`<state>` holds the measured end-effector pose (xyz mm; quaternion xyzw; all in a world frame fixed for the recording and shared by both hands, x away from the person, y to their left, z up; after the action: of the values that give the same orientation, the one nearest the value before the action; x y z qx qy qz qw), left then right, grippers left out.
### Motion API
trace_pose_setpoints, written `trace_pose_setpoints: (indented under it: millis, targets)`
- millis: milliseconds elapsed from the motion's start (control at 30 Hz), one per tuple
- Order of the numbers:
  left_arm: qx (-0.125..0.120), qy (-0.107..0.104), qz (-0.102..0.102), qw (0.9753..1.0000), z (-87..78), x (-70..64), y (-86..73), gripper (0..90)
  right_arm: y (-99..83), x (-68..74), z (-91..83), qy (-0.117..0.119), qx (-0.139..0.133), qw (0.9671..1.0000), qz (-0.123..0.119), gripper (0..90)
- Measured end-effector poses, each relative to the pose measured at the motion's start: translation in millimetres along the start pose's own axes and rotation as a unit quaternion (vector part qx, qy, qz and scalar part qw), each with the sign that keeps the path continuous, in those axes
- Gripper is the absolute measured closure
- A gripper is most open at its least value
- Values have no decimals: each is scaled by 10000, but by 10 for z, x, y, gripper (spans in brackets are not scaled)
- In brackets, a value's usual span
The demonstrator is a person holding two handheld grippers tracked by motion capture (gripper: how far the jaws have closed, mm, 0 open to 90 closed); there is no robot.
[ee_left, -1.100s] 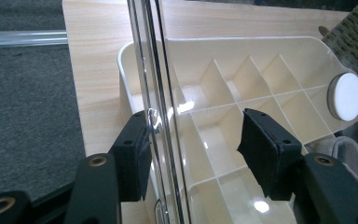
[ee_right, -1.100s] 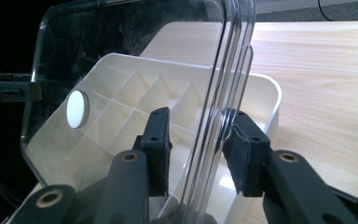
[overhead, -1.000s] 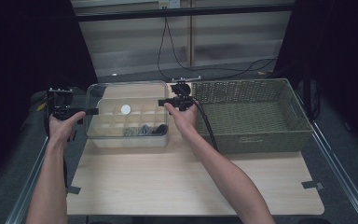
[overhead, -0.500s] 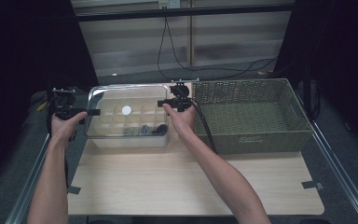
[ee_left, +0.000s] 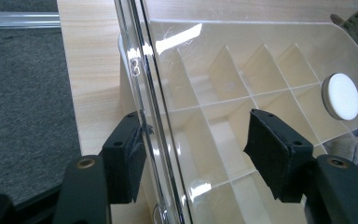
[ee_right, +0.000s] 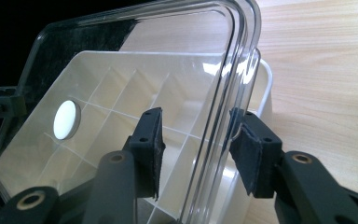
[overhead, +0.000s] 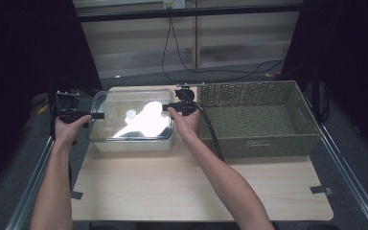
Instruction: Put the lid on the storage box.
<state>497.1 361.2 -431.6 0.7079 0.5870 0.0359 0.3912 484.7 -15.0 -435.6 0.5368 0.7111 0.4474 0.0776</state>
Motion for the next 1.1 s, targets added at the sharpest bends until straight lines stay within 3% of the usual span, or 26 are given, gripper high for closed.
trace_pose_setpoints:
  millis: [133,433,667,767,1000,1100]
  targets:
    - [41,8,55,10000,27,10,-6,374,-12,-9,20,-28,1,10000,-2,547]
    - [136,-40,-38,9999,104,58,-36,346,-60,-29,93,-179,128,9997,43,524]
    - [186,-22,-74,9998,170,94,-83,293,-81,-5,94,-414,167,9989,-133,524]
    - [161,-68,-117,9998,178,99,-93,294,-127,-30,128,-394,232,9989,-32,518]
    - [133,-34,-90,9999,158,104,-103,262,-154,-24,143,-364,267,9989,-83,472]
    - [91,8,-107,9999,125,112,-117,225,-145,-21,134,-311,228,9992,-107,385]
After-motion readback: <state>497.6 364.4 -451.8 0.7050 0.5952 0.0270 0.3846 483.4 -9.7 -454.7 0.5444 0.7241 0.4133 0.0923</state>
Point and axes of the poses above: each handheld gripper's, and its own axes: z roughly forward along the jaws, y roughly out of its top, x roughly to its left, the point moved 2 cm from there along z, roughly forward along the jaws, and after that the axes turned 7 degrees about -z, right-handed, at the moved point
